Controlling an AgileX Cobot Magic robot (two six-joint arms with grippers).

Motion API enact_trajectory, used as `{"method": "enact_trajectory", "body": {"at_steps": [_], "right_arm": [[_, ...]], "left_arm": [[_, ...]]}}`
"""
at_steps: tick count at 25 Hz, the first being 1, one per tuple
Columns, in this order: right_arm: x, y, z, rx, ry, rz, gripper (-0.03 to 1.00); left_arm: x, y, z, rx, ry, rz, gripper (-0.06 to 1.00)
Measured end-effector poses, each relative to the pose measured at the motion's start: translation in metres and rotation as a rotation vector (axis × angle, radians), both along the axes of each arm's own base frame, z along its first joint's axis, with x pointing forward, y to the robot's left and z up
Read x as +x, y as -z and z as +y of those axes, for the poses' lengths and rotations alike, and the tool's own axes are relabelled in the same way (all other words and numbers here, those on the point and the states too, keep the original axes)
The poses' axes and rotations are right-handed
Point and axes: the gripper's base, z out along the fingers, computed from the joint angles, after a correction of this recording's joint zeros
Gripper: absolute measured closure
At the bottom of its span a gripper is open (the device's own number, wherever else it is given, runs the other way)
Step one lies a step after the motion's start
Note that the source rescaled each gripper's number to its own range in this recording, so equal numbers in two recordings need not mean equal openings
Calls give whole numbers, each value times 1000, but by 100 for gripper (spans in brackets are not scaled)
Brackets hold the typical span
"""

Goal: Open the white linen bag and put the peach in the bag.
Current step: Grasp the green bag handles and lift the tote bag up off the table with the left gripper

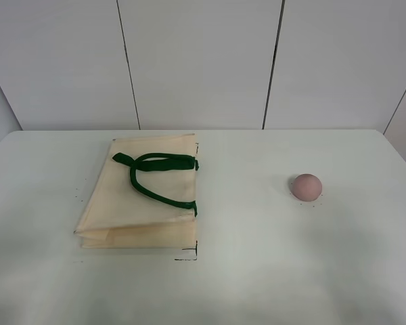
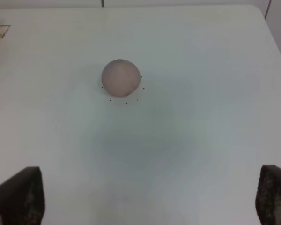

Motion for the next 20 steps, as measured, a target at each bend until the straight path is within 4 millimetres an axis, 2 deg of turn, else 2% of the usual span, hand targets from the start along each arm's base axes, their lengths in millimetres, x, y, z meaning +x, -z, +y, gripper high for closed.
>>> {"method": "enact_trajectory", "body": {"at_steps": [15, 19, 20], "right_arm": [[0, 0, 0, 0, 0, 0, -3], [0, 0, 0, 0, 0, 0, -3], [0, 0, 0, 0, 0, 0, -3]], "left_arm": [[0, -3, 0, 2, 0, -2, 0], [18, -31, 1, 4, -1, 63, 0], [40, -48, 1, 1, -1, 140, 0]]}}
